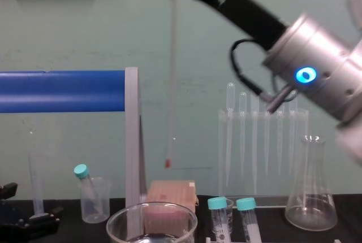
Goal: Hold the thermometer with one hand and immerse one end into the beaker, then reinsert it into the test tube rack.
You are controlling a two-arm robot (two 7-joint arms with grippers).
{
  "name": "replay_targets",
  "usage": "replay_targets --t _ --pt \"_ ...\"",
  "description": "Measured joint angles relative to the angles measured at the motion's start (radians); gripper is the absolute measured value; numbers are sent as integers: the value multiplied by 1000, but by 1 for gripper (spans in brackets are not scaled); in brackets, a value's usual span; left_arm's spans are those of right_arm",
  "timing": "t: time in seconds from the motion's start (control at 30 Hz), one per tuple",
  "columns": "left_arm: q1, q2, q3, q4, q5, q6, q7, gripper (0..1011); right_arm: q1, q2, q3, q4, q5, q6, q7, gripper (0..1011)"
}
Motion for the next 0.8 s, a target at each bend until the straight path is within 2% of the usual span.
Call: replay_targets --t 0.17,0.23,0.37,0.43,0.47,0.57,0.8 --pt "0 0 0 0 0 0 0 1008 -48 52 38 -76 -23 -11 -80 56" --pt "0 0 0 0 0 0 0 1008 -95 91 69 -136 -42 -12 -138 55" --pt "0 0 0 0 0 0 0 1008 -150 134 105 -198 -63 -12 -195 55" --pt "0 0 0 0 0 0 0 1008 -205 170 140 -254 -84 -12 -243 55" --pt "0 0 0 0 0 0 0 1008 -205 170 140 -254 -84 -12 -243 55" --pt "0 0 0 0 0 0 0 1008 -264 202 179 -306 -103 -6 -290 55" --pt "0 0 0 0 0 0 0 1008 -338 229 229 -352 -128 7 -340 55"
